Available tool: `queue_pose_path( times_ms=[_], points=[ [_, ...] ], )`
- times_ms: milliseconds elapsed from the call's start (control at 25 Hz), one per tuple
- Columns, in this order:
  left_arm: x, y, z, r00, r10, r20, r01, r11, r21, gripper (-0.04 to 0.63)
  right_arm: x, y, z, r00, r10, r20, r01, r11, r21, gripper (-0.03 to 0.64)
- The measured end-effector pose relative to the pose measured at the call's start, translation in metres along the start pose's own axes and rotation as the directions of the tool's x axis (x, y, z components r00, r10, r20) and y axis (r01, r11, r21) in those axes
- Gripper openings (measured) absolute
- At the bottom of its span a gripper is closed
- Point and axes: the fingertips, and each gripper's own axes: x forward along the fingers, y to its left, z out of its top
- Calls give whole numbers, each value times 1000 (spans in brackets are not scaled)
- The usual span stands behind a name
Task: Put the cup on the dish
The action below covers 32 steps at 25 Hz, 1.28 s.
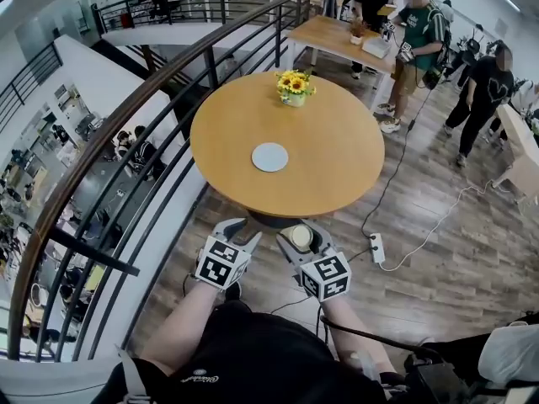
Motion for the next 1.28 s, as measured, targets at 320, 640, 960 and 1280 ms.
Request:
queue_pose_path(
  times_ms=[320,640,960,1280],
  points=[
    [36,8,-6,1000,4,1,-4,999,-40,166,17,-26,-19,999,16,-34,-16,1000,-11,252],
    [62,72,21,1000,-17,1,17,999,-40,166,80,-50,13,999,-11,-40,11,1000,-15,252],
    [89,164,57,999,-45,-2,45,999,-13,166,167,-71,49,997,-56,-44,56,998,-1,252],
    [120,244,71,995,-98,-17,98,995,7,166,251,-94,70,992,-119,-52,120,993,11,251]
  ],
)
